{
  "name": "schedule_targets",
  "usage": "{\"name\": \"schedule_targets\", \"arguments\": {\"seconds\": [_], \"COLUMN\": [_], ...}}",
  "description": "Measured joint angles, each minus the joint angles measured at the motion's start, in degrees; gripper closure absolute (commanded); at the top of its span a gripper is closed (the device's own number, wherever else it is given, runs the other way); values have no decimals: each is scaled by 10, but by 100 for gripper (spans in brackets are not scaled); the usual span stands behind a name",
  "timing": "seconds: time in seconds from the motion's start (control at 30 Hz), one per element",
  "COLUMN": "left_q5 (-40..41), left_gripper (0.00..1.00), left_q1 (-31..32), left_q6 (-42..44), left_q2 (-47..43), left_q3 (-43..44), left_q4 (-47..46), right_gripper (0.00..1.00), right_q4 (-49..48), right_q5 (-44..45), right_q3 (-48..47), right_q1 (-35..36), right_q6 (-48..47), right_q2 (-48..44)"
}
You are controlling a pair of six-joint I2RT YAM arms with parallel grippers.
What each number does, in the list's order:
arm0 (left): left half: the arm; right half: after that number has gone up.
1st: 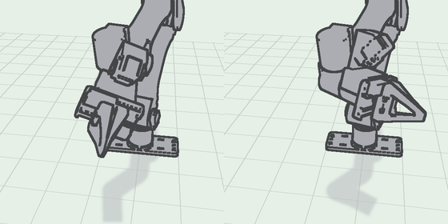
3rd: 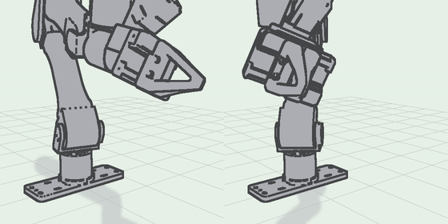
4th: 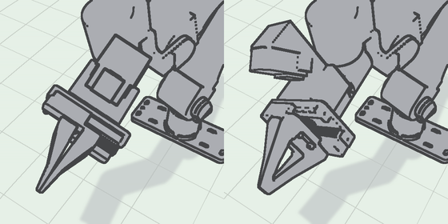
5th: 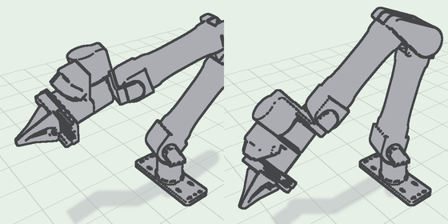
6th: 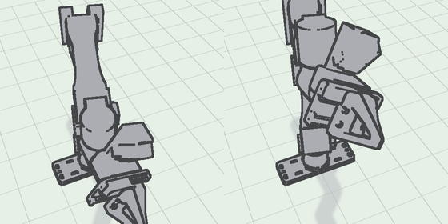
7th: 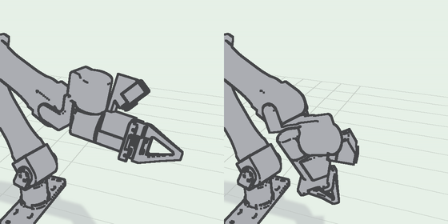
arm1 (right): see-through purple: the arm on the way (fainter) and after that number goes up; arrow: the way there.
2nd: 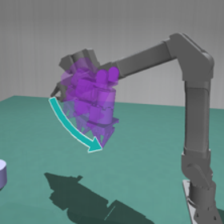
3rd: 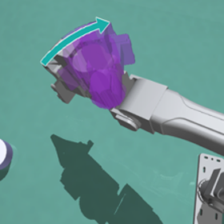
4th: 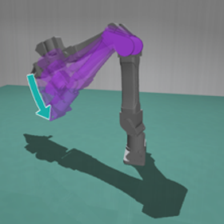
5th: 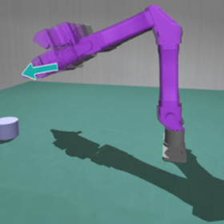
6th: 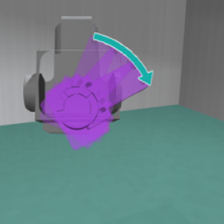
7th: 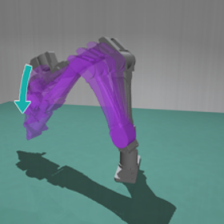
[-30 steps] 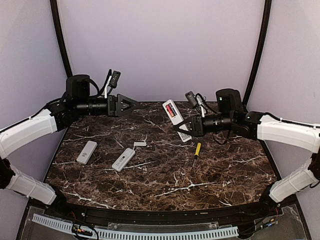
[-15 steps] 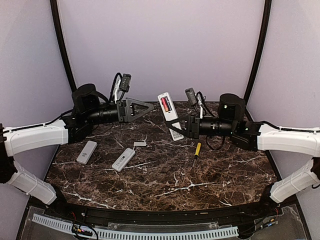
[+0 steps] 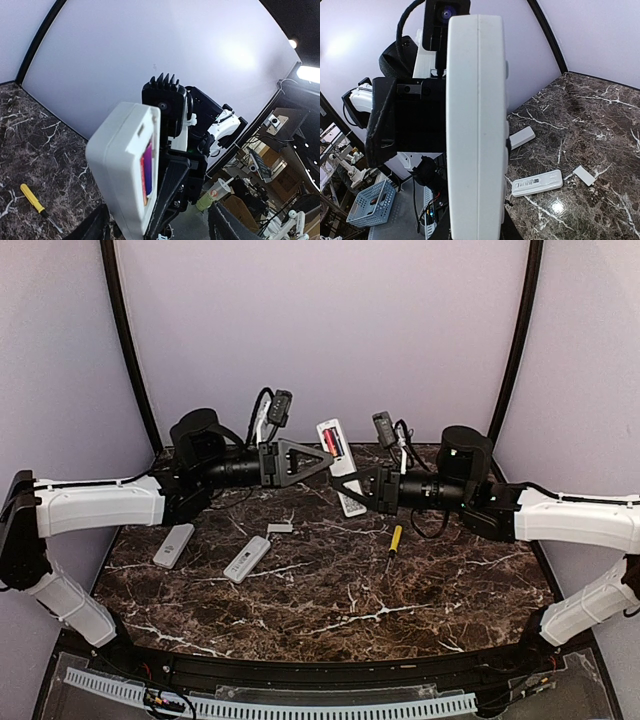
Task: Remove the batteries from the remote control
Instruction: Pass from the right arm to the left
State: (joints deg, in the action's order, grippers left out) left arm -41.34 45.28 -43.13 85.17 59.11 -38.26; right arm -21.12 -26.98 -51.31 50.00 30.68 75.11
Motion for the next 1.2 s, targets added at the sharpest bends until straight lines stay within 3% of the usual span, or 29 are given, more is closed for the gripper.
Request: {"name": "schedule_targets", "arguments": {"seconds": [0.57,1.0,1.07,1.2], "left_q5": [-13,-23,-25,-26], "left_gripper": [65,93,99,100], "left_q1": [12,13,13,14], "left_q6": [-23,-8,-8,-5], "left_q2": [52,52,52,52], "left_q3": [33,35,35,35], "left_q4": [-24,-35,-34,-32], "right_gripper": [100,100,90,72], "right_q4": [-24,-54,-59,-71], "right_q5": [2,-1,-2,-4], "right_q3": [5,19,22,30], "right_q1": [0,3,3,2], "right_q6": [0,27,30,38], "right_q2": [-1,-11,-11,-11]}}
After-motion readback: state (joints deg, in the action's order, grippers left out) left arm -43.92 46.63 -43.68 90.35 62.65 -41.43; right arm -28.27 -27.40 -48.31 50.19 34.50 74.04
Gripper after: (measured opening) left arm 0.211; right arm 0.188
